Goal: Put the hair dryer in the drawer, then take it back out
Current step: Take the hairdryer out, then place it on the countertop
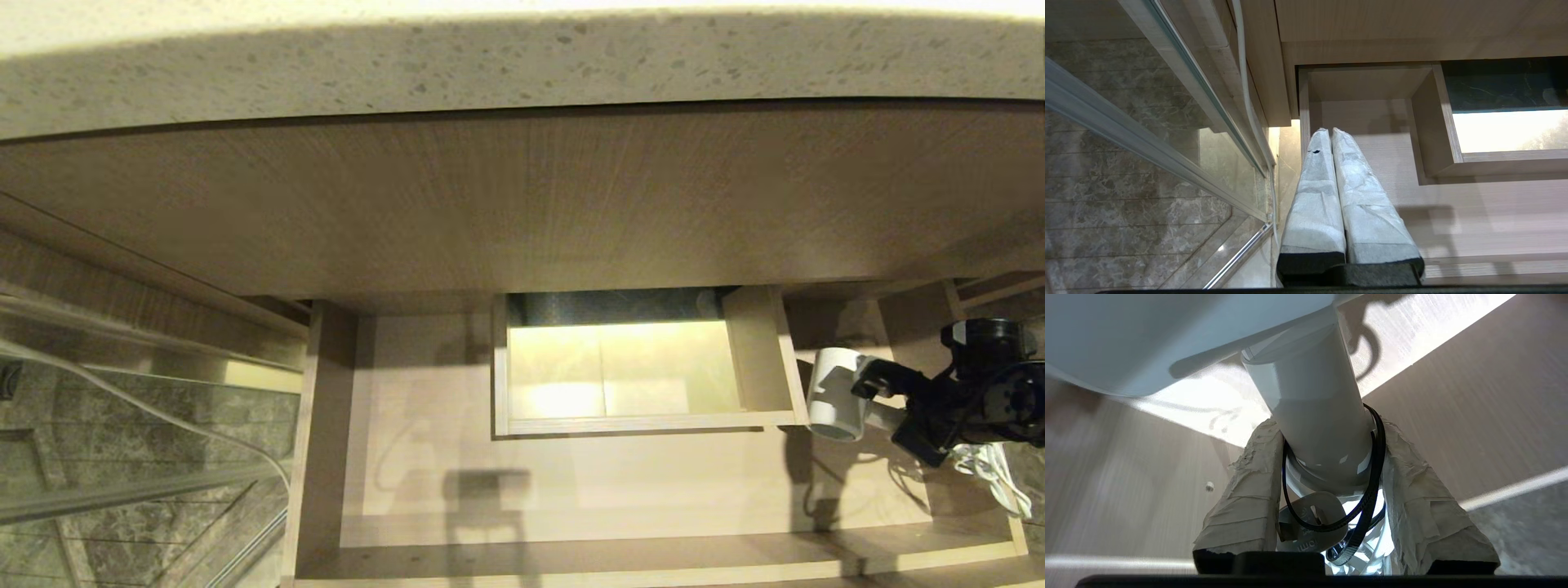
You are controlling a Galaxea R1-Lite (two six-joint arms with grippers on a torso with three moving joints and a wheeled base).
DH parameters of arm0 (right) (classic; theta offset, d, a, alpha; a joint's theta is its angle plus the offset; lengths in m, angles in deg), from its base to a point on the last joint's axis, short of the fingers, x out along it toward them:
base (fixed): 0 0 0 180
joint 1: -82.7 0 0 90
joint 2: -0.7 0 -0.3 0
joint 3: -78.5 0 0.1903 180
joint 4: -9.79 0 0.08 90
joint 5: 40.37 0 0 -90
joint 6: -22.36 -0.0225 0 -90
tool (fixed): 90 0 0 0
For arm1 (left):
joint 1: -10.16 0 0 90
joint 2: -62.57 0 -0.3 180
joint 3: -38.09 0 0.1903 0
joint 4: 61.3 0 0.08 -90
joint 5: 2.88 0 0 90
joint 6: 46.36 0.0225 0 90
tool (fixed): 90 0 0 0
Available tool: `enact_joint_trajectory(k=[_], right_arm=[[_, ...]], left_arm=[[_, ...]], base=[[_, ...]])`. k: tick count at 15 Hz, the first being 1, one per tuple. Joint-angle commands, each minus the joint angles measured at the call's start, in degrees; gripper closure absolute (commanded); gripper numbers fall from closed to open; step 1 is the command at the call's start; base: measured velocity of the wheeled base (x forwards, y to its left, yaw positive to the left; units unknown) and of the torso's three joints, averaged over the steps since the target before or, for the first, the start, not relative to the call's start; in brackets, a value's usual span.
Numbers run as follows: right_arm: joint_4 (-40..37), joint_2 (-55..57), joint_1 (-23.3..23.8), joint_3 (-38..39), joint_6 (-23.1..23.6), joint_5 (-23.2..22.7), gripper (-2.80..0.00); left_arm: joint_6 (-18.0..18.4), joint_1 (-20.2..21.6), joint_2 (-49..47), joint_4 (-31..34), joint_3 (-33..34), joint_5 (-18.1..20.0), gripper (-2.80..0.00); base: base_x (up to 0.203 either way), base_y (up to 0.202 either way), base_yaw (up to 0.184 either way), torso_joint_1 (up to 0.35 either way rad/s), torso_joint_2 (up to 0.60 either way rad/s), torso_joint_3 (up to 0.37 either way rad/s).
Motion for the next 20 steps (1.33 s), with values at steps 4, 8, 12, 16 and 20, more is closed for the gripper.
enact_joint_trajectory(k=[4,8,12,16,20], right_arm=[[-2.37,-5.07,0.22,2.28,0.85,-0.17,0.0],[-2.58,-7.87,0.37,2.88,3.49,-1.17,0.0],[-3.38,-11.35,0.68,3.41,5.01,-3.71,0.0],[-4.65,-17.46,2.36,6.07,11.07,-4.77,0.0],[-9.48,-24.77,2.49,8.76,12.01,-5.3,0.0]], left_arm=[[-0.05,0.01,0.0,-0.11,2.29,-0.01,0.0],[-0.05,0.01,0.0,-0.11,2.29,-0.01,0.0],[-0.05,0.01,0.0,-0.11,2.29,-0.01,0.0],[-0.05,0.01,0.0,-0.11,2.29,-0.01,0.0],[-0.05,0.01,0.0,-0.11,2.29,-0.01,0.0]], base=[[0.0,0.0,0.0,0.0,0.0,0.0],[0.0,0.0,0.0,0.0,0.0,0.0],[0.0,0.0,0.0,0.0,0.0,0.0],[0.0,0.0,0.0,0.0,0.0,0.0],[0.0,0.0,0.0,0.0,0.0,0.0]])
